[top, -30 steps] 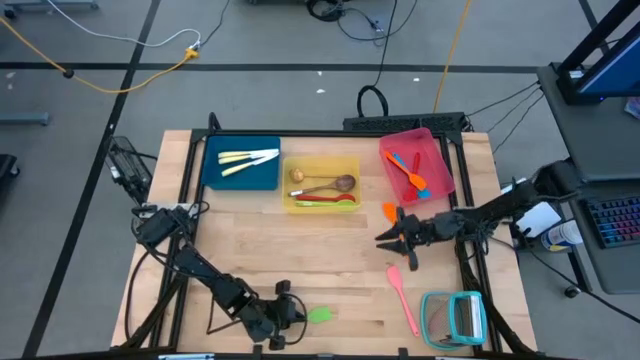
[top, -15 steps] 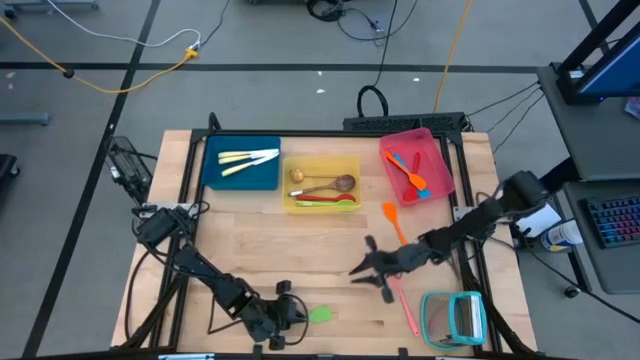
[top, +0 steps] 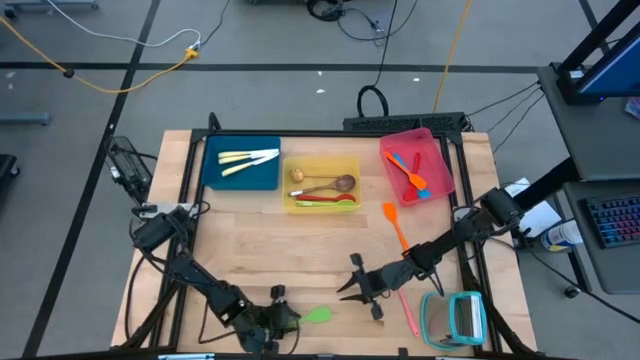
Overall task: Pick & Place Kitchen Items
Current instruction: Put the green spatula into the red bin
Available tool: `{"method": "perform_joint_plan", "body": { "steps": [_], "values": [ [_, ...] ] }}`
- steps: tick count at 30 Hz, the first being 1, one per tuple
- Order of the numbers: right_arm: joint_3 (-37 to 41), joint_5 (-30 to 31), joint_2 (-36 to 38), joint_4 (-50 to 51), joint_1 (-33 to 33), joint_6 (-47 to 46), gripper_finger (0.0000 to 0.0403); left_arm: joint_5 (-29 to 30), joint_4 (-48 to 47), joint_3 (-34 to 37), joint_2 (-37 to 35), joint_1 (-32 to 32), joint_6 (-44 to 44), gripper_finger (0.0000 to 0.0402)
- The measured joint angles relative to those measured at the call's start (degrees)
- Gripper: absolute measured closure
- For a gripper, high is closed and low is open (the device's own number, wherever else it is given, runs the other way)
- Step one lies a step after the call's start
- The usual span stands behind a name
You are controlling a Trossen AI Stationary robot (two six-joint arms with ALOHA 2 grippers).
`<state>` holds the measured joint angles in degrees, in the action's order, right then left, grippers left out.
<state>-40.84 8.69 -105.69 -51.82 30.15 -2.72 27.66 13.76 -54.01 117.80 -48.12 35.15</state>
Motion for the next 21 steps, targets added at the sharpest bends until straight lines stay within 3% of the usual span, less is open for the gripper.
{"method": "perform_joint_plan", "body": {
  "steps": [12, 21],
  "values": [
    [0.0, 0.0, -0.1, -3.2, 0.0, 0.5, 0.0314, 8.0, -4.6, 0.1, 1.6, -5.3, 13.8, 0.0301],
    [0.1, 0.0, -0.1, -3.7, 0.0, 3.8, 0.0314, 14.5, -1.9, 0.0, 4.1, -5.2, 18.4, 0.0309]
  ]
}}
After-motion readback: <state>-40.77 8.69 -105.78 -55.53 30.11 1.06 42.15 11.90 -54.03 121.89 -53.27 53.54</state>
